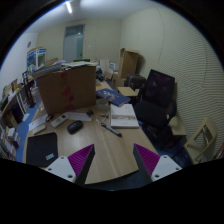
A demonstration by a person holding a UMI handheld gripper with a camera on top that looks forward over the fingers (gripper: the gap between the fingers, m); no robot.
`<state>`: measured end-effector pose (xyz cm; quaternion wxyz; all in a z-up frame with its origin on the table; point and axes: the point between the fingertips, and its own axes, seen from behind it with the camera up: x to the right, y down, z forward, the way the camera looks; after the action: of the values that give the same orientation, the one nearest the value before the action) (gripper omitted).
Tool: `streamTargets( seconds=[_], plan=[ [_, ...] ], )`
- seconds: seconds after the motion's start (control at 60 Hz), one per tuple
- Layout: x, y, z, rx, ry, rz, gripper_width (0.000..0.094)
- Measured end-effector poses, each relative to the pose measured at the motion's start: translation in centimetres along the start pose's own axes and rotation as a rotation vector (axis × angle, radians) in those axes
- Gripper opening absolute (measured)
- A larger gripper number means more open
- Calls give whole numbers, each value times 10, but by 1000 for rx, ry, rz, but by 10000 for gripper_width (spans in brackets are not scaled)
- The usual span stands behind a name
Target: Arrange mouse
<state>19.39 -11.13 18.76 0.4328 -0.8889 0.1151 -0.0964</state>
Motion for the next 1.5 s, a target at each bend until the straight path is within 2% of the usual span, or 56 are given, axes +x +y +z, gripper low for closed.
streamTargets(
  seconds=[0.067, 0.15, 0.25, 0.367, 0.6, 0.75, 0.833, 0.85, 0.867, 0.883, 1.1, 1.5],
  plan=[
    [9, -7, 6, 34, 21, -44, 794],
    [20, -7, 20, 24, 47, -65, 795],
    [12, -7, 45, 23, 9, -54, 795],
    [-23, -3, 83, 17, -97, -74, 793],
    [-141, 34, 162, -59, -331, -124, 812],
    [-199, 40, 208, -69, -424, -176, 803],
    [-206, 53, 232, -121, -424, -201, 812],
    [-206, 51, 236, -118, -421, -208, 861],
    [-209, 44, 240, -89, -426, -212, 802],
    [-210, 41, 243, -81, -431, -219, 795],
    [-232, 21, 270, -67, -462, -249, 813],
    [-266, -6, 302, -23, -450, -274, 818]
  ],
)
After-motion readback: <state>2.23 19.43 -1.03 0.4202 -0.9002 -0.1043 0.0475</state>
